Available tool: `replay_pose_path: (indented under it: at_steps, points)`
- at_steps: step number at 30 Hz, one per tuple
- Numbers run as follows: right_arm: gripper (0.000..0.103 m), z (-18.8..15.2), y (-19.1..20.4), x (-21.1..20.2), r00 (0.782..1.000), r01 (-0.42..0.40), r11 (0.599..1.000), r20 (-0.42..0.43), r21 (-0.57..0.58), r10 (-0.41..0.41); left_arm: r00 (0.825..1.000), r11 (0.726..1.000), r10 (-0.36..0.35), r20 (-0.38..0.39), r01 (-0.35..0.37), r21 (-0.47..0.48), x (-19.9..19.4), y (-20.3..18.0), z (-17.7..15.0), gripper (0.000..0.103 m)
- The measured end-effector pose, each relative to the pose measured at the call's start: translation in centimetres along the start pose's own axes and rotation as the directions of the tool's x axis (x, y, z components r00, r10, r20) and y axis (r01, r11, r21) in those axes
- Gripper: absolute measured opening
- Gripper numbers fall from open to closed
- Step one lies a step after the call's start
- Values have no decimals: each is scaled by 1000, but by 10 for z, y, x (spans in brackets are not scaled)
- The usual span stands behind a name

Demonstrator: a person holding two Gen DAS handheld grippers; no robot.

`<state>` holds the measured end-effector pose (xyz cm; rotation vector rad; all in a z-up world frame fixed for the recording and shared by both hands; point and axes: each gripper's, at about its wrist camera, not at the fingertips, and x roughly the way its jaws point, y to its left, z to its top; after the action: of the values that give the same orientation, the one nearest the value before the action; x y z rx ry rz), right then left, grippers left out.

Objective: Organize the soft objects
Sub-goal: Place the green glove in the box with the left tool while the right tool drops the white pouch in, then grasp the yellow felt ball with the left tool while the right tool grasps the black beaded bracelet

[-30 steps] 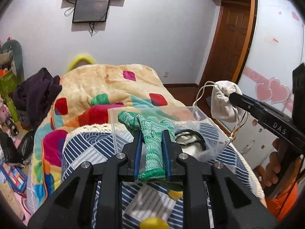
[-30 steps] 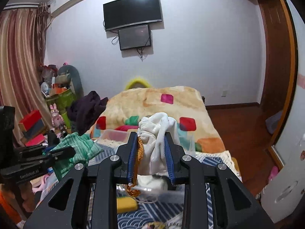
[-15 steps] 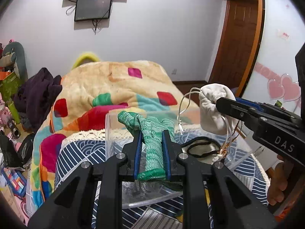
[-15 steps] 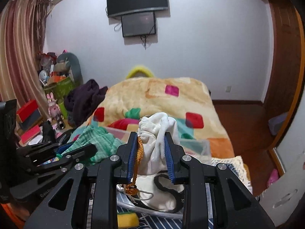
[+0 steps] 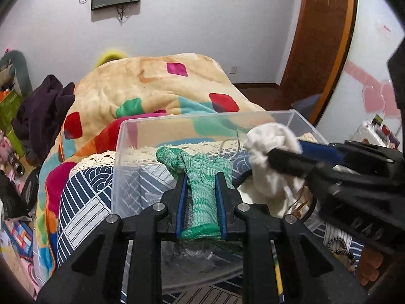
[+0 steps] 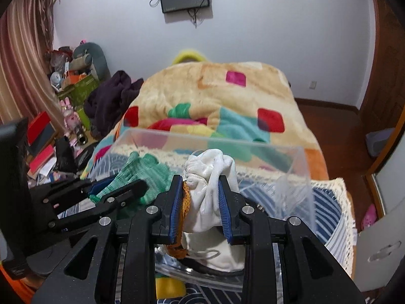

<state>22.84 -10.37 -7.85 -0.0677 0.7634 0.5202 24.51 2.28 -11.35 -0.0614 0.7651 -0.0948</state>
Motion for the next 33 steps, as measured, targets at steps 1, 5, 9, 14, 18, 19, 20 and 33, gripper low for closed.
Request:
replay_pose_path:
  at_steps: [1,5,9,14,18,19,20,33]
  points:
    - [25,-2,1,4,1000,-2,1000,-19,-7,1,1000,1000,1,-1,-1,3,0,1,0,20]
    - [26,-6,4,11,998,1,1000,-61,-29,-3,1000,1000,15,-20,-15,-10,1,4,0,24]
    - [33,-11,-1,3,997,-11,1000,-80,-19,9,999,1000,22,-32,-22,2,0,3,0,26]
    - [47,-13,-5,-13,999,-25,1000,-41,-10,25,1000,1000,22,-18,-22,-15,-10,5,-1,33]
    - [48,-11,-4,-27,1000,-5,1000,7,-22,5,1000,999,14,8,-13,-33,-21,10,1,41]
    - [48,-11,-3,-32,1000,6,1000,24,-30,-5,1000,999,10,16,-10,-31,-26,10,1,42]
    - [49,-11,-2,-37,999,10,999,40,-35,-9,1000,1000,9,22,-8,-26,-30,9,1,42]
    - [88,-21,5,-82,978,78,995,201,-63,-64,979,997,48,196,-59,49,-110,-4,-14,90]
